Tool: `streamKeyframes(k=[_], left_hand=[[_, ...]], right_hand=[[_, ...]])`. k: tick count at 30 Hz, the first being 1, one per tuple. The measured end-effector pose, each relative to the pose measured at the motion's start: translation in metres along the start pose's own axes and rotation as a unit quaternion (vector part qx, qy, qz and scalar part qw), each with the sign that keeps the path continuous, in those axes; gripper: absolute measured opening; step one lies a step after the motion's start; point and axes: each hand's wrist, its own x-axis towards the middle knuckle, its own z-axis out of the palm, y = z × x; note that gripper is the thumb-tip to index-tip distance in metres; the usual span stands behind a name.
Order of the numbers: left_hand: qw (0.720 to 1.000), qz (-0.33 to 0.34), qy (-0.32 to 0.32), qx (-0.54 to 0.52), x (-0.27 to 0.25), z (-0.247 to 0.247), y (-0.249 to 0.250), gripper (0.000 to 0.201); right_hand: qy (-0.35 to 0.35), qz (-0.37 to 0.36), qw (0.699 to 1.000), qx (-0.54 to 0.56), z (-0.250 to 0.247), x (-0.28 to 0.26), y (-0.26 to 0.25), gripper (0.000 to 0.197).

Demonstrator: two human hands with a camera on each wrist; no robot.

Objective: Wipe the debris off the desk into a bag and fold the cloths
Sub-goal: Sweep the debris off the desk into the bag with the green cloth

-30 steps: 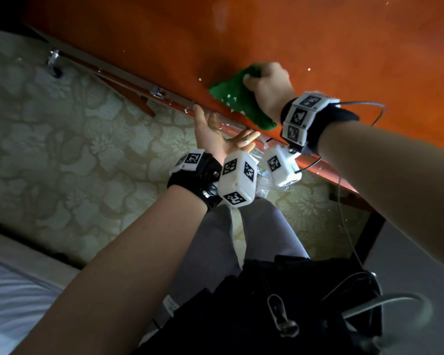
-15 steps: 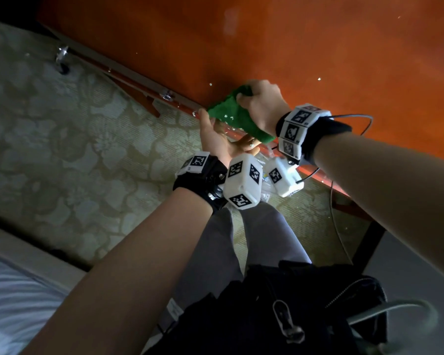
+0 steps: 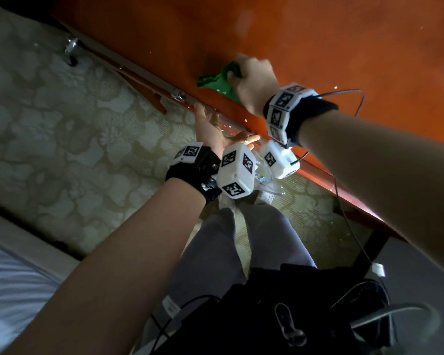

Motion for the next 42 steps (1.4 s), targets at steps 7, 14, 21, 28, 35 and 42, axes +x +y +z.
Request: streamKeyframes(k=[7, 14, 21, 28, 35, 42], left_hand=[[1.0, -0.015, -0.002, -0.023, -0.004, -0.005, -0.009, 0.076], [0.999, -0.04, -0.006, 0.008, -0.018, 0.0, -0.007, 0.061], [0.998, -0.062, -0.006, 0.011, -0.019, 0.006, -0.022, 0.06], [0.998, -0.062, -0.004, -0.004, -0.018, 0.016, -0.044, 0.069], [0.999, -0.037, 0.011, -0.002, -0.006, 0.017, -0.059, 0.069], [1.0, -0.012, 0.022, 0.001, 0.001, 0.014, -0.065, 0.076]], right_hand=[[-0.044, -0.003, 0.997, 0.057, 0.013, -0.028, 0.009, 0.011], [0.054, 0.086, 0.974, 0.201, -0.004, -0.013, 0.026, 0.005], [0.12, 0.117, 0.962, 0.215, -0.028, -0.018, 0.053, 0.007], [0.243, 0.177, 0.933, 0.2, -0.076, -0.037, 0.093, 0.025], [0.305, 0.217, 0.922, 0.104, -0.141, -0.042, 0.145, 0.034], [0.214, 0.243, 0.943, 0.077, -0.11, -0.032, 0.149, 0.036]])
